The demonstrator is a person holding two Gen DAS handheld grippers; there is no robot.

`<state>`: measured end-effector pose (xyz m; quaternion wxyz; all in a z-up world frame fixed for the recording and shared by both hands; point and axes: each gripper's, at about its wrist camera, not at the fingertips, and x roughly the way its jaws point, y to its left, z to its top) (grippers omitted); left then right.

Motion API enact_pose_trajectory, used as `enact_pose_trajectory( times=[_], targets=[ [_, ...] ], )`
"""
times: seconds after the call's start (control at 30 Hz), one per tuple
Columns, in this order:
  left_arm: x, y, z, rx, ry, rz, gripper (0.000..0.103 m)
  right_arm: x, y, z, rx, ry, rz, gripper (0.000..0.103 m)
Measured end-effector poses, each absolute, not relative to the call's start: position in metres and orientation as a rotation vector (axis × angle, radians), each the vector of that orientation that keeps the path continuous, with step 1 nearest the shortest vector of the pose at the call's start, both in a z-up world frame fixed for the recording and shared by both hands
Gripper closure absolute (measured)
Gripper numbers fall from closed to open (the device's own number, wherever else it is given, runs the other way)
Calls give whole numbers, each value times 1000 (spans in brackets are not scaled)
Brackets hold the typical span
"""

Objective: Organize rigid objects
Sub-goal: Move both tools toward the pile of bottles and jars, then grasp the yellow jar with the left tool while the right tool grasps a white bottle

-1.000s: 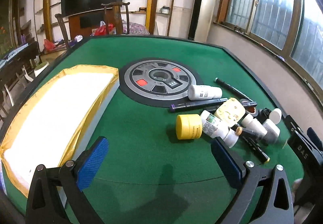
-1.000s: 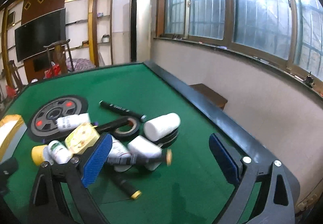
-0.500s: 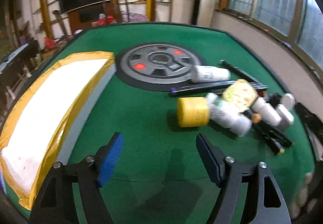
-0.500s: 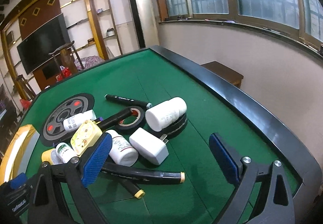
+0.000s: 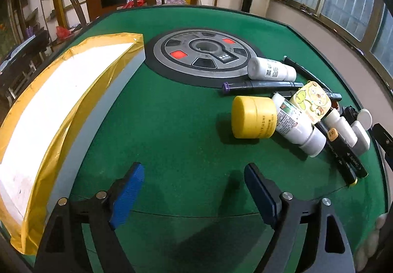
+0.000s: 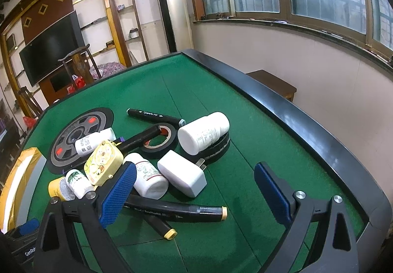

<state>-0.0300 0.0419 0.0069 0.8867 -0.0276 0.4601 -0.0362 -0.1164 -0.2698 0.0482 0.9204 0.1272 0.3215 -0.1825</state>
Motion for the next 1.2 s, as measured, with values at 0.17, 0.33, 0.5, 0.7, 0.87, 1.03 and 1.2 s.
enact_pose_trajectory(
  times=[0.17,0.33,0.5,0.7,0.87,1.03,1.2],
  targets=[
    [-30,42,6,-62,963,-94,9,-114,-263,53,177,638,-397,7],
    [-26,32,2,0,991,-77,1,-110,-275,55,205,615,-417,6],
    [-27,28,1,21,999,-63,0,-116,-283,53,243,590,-434,7],
    [-27,27,1,13,1001,-47,0,-122,-286,54,276,581,-413,6],
    [-25,27,1,6,1002,-40,0,-123,-287,54,286,583,-397,6],
    [-29,30,4,-20,987,-87,2,-121,-288,53,294,596,-387,6],
    [-32,48,25,-166,919,-168,13,-120,-291,52,307,608,-381,6]
  ],
)
